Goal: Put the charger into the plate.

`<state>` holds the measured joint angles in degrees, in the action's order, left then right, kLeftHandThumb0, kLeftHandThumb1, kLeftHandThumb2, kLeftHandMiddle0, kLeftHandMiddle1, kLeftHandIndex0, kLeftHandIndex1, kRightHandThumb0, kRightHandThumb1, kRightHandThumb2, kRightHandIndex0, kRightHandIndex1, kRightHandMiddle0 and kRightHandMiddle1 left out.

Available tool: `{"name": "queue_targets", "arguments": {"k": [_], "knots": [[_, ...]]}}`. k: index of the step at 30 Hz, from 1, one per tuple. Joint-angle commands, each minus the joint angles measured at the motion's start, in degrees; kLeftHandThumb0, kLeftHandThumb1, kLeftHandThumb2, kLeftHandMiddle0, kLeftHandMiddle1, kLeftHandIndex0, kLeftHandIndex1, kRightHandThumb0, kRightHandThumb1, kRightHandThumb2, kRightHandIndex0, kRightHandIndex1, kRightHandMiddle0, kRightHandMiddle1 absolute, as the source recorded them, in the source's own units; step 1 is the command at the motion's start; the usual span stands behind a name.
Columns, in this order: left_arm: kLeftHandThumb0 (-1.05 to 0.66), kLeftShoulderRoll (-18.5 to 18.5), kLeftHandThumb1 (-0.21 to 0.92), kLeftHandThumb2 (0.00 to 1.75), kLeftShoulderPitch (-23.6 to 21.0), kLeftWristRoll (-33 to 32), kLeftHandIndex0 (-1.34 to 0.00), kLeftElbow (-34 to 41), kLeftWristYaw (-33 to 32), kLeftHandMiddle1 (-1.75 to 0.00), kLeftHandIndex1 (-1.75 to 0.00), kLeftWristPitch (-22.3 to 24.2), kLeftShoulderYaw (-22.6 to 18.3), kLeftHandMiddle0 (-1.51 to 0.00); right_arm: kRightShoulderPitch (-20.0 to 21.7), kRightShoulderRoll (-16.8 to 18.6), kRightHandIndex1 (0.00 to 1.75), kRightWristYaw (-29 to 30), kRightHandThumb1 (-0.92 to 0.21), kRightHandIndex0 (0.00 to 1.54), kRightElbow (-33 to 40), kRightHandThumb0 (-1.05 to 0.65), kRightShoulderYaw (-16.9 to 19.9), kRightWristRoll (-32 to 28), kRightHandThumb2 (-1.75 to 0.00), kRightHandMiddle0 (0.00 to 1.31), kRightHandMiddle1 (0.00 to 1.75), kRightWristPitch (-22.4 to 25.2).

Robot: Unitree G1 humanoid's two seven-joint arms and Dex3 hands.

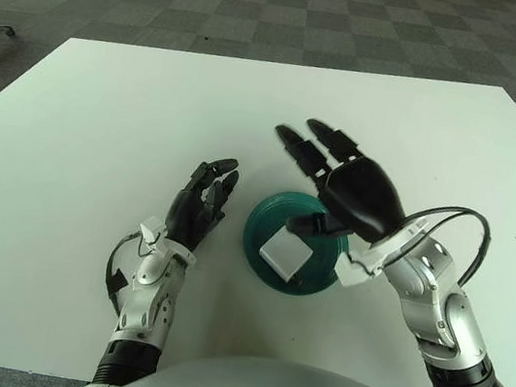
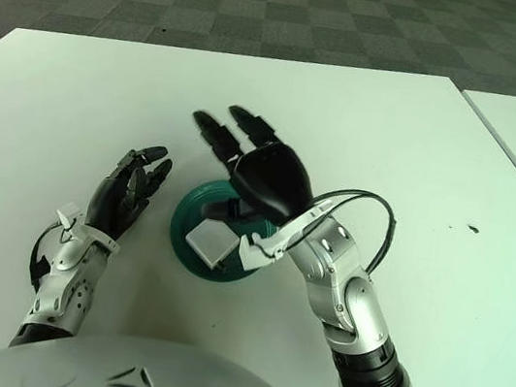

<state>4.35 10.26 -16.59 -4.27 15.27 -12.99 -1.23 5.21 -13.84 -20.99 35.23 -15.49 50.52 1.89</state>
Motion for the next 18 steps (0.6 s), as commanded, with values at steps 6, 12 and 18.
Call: {"name": "queue_targets", "arguments": {"k": [6, 12, 18], "knots": [[-0.85, -0.41, 0.92, 0.59, 1.63, -0.06, -0.27, 1.14, 0.35, -0.01, -1.09, 0.11, -0.04, -0.43, -10.67, 14.16, 0.00, -3.64, -0.92, 0.00, 12.44, -0.87, 5.31, -10.22, -0.86, 0.00, 0.00, 21.23], [-0.85, -0.41, 0.92, 0.59, 2.46, -0.14, -0.27, 1.67, 0.65, -0.01, -1.09, -0.02, -0.01, -0.43, -9.09, 17.72, 0.01, 8.48, -0.92, 0.02, -7.60, -0.83, 23.44, -29.36, -0.93, 0.02, 0.01, 12.72], [-0.85, -0.66, 0.92, 0.59, 3.25, -0.44, -0.27, 1.95, 1.01, 0.00, -1.09, -0.31, -0.02, -0.43, -15.33, 19.65, 0.02, 15.19, -0.92, 0.09, -12.60, -0.84, 27.52, -37.47, -0.97, 0.00, 0.28, -0.72]]}}
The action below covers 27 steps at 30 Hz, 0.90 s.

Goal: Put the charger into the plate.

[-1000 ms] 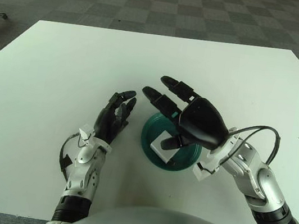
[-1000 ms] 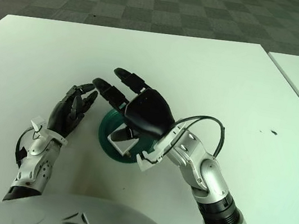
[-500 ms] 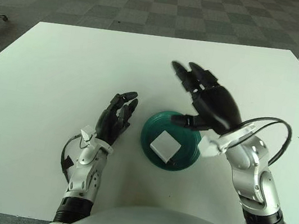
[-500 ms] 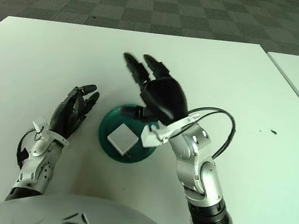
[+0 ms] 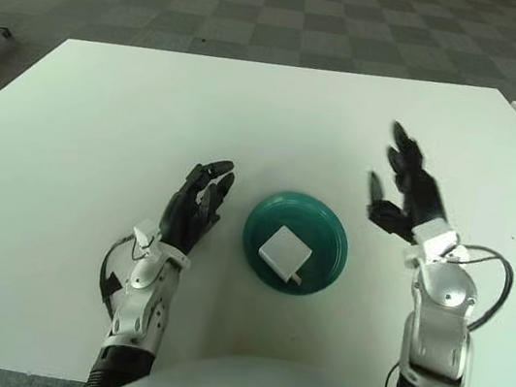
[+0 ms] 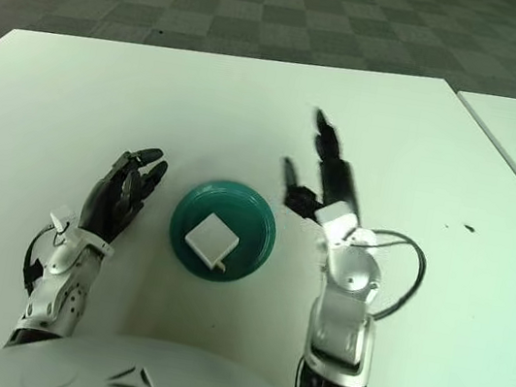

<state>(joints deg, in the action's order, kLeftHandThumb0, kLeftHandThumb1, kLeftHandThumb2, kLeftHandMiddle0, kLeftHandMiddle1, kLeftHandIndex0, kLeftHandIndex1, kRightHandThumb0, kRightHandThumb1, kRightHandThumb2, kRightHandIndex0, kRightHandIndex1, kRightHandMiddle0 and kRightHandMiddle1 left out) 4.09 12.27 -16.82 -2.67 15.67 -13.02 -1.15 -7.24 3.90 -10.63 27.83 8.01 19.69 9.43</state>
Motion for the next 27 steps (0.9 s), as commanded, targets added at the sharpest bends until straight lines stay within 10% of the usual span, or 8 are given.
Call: {"name": "queue_targets", "arguments": {"k": [1, 10, 27], "knots": [[-0.85, -0.45, 0.92, 0.59, 1.39, -0.28, -0.27, 0.40, 0.73, 0.00, -1.09, -0.33, -0.14, -0.43, -3.74, 2.27, 0.02, 5.33, -0.92, 0.10, -5.31, -0.85, 4.12, -7.63, -0.97, 0.00, 0.31, -8.93], [-0.85, -0.93, 0.92, 0.59, 1.94, -0.92, -0.27, 0.27, 1.53, 0.00, -1.09, -0.71, -0.62, -0.43, -11.30, 1.83, 0.02, 7.78, -0.92, 0.12, -5.52, -0.93, 3.86, -13.69, -0.89, 0.00, 0.49, -14.48], [-0.85, -1.22, 0.92, 0.59, 2.55, -1.46, -0.27, -0.11, 2.72, 0.00, -1.09, -1.29, -1.32, -0.43, -9.54, -1.97, 0.04, 12.42, -0.92, 0.16, -20.77, -0.95, 3.02, -13.39, -0.91, 0.00, 0.49, -25.78]]}}
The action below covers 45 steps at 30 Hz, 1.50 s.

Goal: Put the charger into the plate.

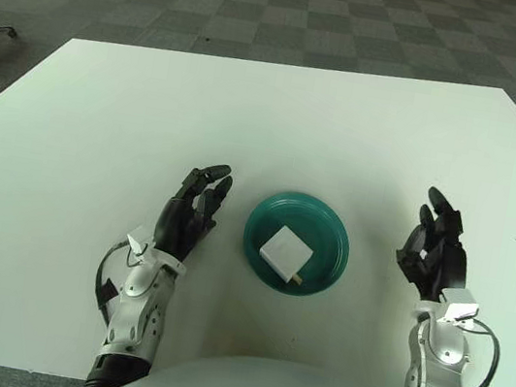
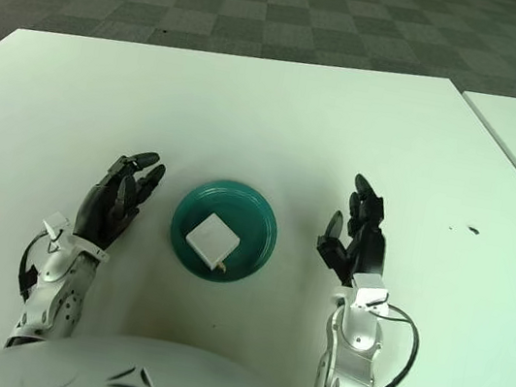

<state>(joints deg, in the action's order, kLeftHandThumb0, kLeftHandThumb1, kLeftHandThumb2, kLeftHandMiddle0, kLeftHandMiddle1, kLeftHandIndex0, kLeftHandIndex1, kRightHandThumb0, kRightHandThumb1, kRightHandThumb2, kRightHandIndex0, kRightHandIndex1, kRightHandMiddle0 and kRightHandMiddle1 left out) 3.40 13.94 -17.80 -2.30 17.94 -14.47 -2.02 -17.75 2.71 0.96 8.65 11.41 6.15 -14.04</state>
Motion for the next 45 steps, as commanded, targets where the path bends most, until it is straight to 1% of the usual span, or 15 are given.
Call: {"name": "queue_targets", "arguments": {"k": [1, 6, 9, 18, 20, 24, 28, 29, 30, 32, 33, 36, 39, 41, 45], "knots": [[-0.85, -0.52, 0.92, 0.59, 0.94, -0.48, -0.27, -0.46, 0.49, 0.00, -1.09, 0.13, -0.46, -0.43, 1.07, -0.90, 0.04, 1.09, -0.92, 0.17, -2.13, -0.95, -0.65, 0.39, -0.91, 0.00, 0.48, -2.73], [-0.85, 0.16, 0.92, 0.59, 2.50, 0.10, -0.27, 0.31, 0.45, 0.00, -1.09, -0.65, 0.40, -0.43, 1.12, -1.22, 0.03, 2.31, -0.92, 0.16, -4.70, -0.92, -2.24, 1.51, -0.93, 0.00, 0.46, -4.74], [-0.85, 0.98, 0.92, 0.59, 4.05, 0.94, -0.27, 1.28, 0.01, 0.00, -1.09, -1.36, 1.67, -0.43, 0.88, -2.14, 0.02, 1.97, -0.92, 0.15, -5.87, -0.92, -2.60, 1.03, -0.94, 0.00, 0.45, -5.84], [-0.85, 4.13, 0.92, 0.59, 8.54, 4.86, -0.27, 3.43, -2.48, 0.00, -1.09, -4.02, 6.73, -0.43, -0.33, -6.66, 0.01, -4.03, -0.92, 0.13, -7.29, -0.93, -1.67, -5.07, -0.95, 0.00, 0.41, -8.07], [-0.85, 4.52, 0.92, 0.59, 9.21, 5.50, -0.27, 3.73, -3.03, 0.00, -1.09, -4.45, 7.61, -0.43, -0.24, -6.81, 0.01, -5.04, -0.92, 0.13, -7.39, -0.94, -1.83, -6.62, -0.95, 0.00, 0.41, -7.83], [-0.85, 5.45, 0.92, 0.59, 11.01, 7.16, -0.27, 4.16, -4.44, 0.00, -1.09, -5.79, 10.07, -0.43, 2.23, -4.80, 0.00, -4.50, -0.92, 0.12, -10.31, -0.95, -3.29, -7.63, -0.91, 0.00, 0.47, -7.61], [-0.85, 5.75, 0.92, 0.59, 12.46, 8.23, -0.27, 4.58, -5.75, 0.00, -1.09, -6.85, 12.12, -0.43, 2.32, -5.42, 0.00, -4.84, -0.92, 0.12, -11.37, -0.96, -3.23, -7.95, -0.88, 0.00, 0.52, -8.33], [-0.85, 5.23, 0.92, 0.59, 14.20, 12.26, -0.27, 6.28, -9.52, 0.00, -1.09, -7.65, 10.13, -0.43, 2.51, -5.66, 0.00, -4.63, -0.92, 0.12, -12.05, -0.96, -3.52, -7.12, -0.88, 0.00, 0.53, -8.64], [-0.85, 4.86, 0.92, 0.73, 15.65, 15.38, -0.17, 7.65, -12.47, 0.00, -0.99, -8.29, 8.82, -0.39, 2.54, -5.92, 0.01, -4.58, -0.92, 0.12, -12.44, -0.97, -3.63, -6.67, -0.88, 0.00, 0.53, -8.90], [-0.85, 4.18, 0.92, 0.86, 17.21, 17.80, -0.09, 6.81, -15.49, 0.00, -0.90, -10.43, 6.82, -0.35, 2.61, -6.37, 0.01, -4.55, -0.92, 0.13, -13.02, -0.97, -4.06, -5.78, -0.89, 0.00, 0.54, -9.14], [-0.85, 3.96, 0.92, 0.91, 16.96, 17.52, -0.06, 6.46, -15.74, 0.00, -0.86, -10.37, 6.45, -0.34, 2.68, -6.40, 0.01, -4.43, -0.92, 0.13, -13.10, -0.97, -4.61, -5.09, -0.90, 0.00, 0.54, -8.99], [-0.84, 3.92, 0.92, 0.97, 17.08, 17.74, -0.02, 6.22, -16.56, 0.00, -0.81, -10.78, 6.43, -0.31, 2.44, -6.48, 0.01, -4.34, -0.92, 0.13, -12.91, -0.96, -5.67, -4.06, -0.91, 0.00, 0.52, -8.64], [-0.84, 3.24, 0.92, 0.98, 16.48, 17.90, -0.01, 5.41, -17.12, 0.00, -0.77, -11.61, 5.64, -0.29, 3.85, -4.87, 0.01, -3.72, -0.92, 0.13, -12.64, -0.96, -8.50, -2.36, -0.92, 0.00, 0.50, -6.24], [-0.83, 2.95, 0.92, 0.99, 16.16, 19.03, 0.00, 5.51, -18.29, 0.00, -0.74, -11.96, 4.98, -0.27, 5.04, -4.29, 0.00, -4.00, -0.92, 0.12, -13.20, -0.96, -9.88, -2.51, -0.92, 0.00, 0.48, -5.31], [-0.82, 2.84, 0.92, 1.00, 16.45, 20.91, 0.00, 6.70, -20.12, 0.00, -0.69, -11.84, 4.33, -0.25, 6.28, -4.28, 0.00, -4.78, -0.92, 0.12, -14.43, -0.95, -10.86, -3.58, -0.92, 0.00, 0.47, -5.08]]}}
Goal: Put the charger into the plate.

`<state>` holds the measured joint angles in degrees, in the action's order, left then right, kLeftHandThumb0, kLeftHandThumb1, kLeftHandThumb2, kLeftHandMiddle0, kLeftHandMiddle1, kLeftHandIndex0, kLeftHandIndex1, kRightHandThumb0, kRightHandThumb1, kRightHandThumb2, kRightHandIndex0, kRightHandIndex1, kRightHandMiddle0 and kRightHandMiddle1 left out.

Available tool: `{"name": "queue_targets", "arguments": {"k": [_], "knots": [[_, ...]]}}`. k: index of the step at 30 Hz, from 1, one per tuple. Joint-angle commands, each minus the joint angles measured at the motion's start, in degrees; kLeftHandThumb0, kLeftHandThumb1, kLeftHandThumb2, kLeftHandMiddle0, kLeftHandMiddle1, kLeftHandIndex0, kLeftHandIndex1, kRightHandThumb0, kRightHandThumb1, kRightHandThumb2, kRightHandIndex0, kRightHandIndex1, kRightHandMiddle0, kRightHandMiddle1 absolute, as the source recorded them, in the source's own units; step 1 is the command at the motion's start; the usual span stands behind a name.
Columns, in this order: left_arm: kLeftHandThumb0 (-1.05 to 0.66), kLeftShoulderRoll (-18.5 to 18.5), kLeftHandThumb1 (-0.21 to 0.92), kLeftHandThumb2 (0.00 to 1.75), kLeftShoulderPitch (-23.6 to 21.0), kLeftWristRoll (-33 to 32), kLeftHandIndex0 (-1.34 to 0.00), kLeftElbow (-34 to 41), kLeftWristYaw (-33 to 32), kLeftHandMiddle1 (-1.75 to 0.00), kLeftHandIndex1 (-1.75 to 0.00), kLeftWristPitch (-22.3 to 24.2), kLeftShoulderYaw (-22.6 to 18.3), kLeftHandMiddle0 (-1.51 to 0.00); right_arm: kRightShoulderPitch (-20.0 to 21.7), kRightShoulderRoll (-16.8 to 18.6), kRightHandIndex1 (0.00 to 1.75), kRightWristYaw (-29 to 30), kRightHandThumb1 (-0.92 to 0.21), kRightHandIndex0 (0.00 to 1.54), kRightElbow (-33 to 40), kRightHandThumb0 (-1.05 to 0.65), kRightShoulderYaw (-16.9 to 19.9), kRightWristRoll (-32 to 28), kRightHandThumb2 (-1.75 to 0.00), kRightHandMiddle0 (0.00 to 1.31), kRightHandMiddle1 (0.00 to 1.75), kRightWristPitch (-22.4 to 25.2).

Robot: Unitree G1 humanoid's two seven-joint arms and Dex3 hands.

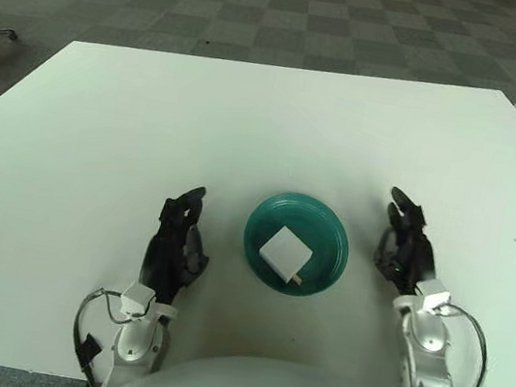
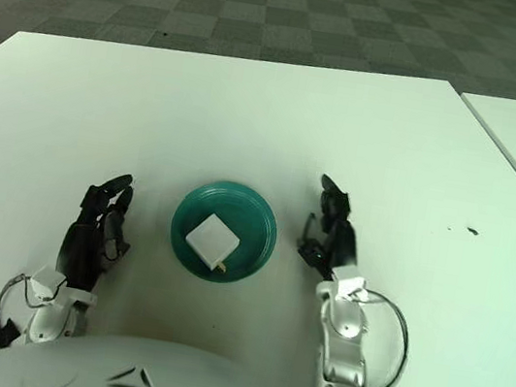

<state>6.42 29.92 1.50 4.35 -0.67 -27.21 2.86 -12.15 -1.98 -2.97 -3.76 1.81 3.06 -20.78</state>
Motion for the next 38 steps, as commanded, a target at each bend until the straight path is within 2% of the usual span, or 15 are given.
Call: {"name": "queue_targets", "arguments": {"k": [1, 6, 10, 18, 26, 38], "knots": [[-0.83, -0.10, 0.92, 1.00, 0.59, 2.00, 0.00, 0.29, -1.93, 0.00, -0.69, 0.87, -0.54, -0.25, 0.88, 0.39, 0.00, -0.97, -0.92, 0.12, -2.29, -0.95, -1.37, -0.67, -0.92, 0.00, 0.46, 1.59], [-0.84, -0.68, 0.92, 1.02, 1.38, 3.06, 0.00, 2.35, -3.10, 0.00, -0.65, 1.92, -1.33, -0.24, 4.31, 0.30, 0.01, -0.98, -0.92, 0.13, -7.41, -0.92, -1.30, -0.95, -0.91, 0.00, 0.46, -0.27], [-0.85, -0.40, 0.92, 1.02, 2.02, 3.63, 0.00, 1.83, -3.78, 0.00, -0.64, 1.50, -0.85, -0.24, 4.97, -0.22, 0.01, -1.26, -0.92, 0.14, -9.36, -0.91, -1.02, -1.21, -0.90, 0.00, 0.46, -2.03], [-0.87, 0.17, 0.92, 1.03, 1.63, 4.28, 0.00, 0.39, -5.07, -0.02, -0.69, 1.38, -0.45, -0.27, 5.59, -1.77, 0.01, -2.55, -0.92, 0.15, -11.04, -0.89, -1.32, -0.95, -0.91, 0.00, 0.45, -4.00], [-0.87, 0.78, 0.92, 1.05, 2.63, 4.42, 0.00, 1.40, -5.77, -0.02, -0.72, 1.62, 0.59, -0.29, 6.39, -2.46, 0.01, -3.23, -0.92, 0.16, -12.49, -0.90, -1.25, -1.14, -0.94, 0.00, 0.42, -3.87], [-0.86, 0.50, 0.92, 1.05, -0.44, 6.86, 0.00, 0.40, -7.57, -0.01, -0.68, 2.93, 0.44, -0.26, 6.28, -1.47, 0.01, -0.55, -0.92, 0.16, -13.09, -0.91, -0.69, -0.41, -0.93, 0.00, 0.43, -3.95]]}}
